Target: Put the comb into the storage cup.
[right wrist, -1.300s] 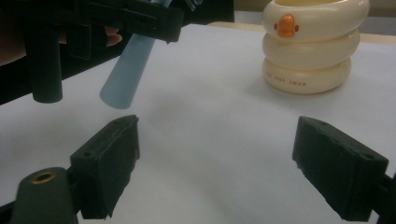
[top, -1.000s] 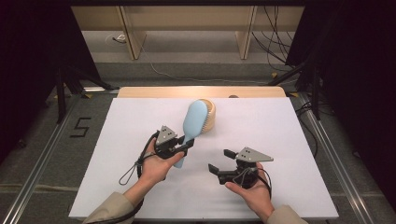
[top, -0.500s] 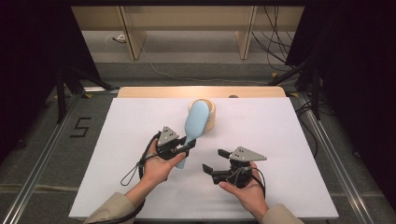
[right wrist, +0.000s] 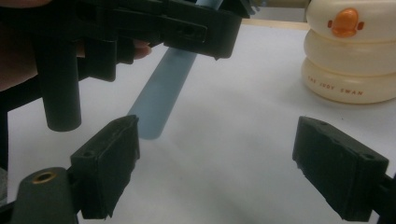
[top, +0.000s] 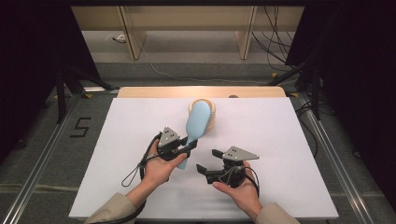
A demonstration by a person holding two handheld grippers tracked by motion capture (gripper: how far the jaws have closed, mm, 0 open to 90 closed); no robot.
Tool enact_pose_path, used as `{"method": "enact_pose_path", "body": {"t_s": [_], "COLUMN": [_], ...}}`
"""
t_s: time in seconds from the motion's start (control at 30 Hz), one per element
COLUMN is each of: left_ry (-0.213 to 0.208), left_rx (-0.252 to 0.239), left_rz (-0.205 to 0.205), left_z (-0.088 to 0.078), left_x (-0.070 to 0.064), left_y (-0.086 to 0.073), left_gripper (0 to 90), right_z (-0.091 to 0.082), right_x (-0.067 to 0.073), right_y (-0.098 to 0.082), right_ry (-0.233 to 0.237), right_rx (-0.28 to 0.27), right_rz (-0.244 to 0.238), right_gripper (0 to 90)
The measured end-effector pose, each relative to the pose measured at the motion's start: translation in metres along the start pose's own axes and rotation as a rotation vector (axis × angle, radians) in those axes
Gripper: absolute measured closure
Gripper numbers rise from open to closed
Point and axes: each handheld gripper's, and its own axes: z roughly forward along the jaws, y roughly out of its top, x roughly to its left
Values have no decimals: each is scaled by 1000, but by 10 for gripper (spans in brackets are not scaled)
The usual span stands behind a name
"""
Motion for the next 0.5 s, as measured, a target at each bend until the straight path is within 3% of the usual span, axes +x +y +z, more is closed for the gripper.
{"method": "enact_pose_path", "body": {"t_s": [0.5], "left_ry": [-20], "left_rx": [5], "left_rz": [-3], "left_z": [2], "left_x": [-5], "left_y": [-2], "left_gripper": [692], "right_z": [10], "right_x": [3], "right_y": [2], "right_ry": [19], "right_rx": [3], "right_rz": [24], "right_gripper": [160]}}
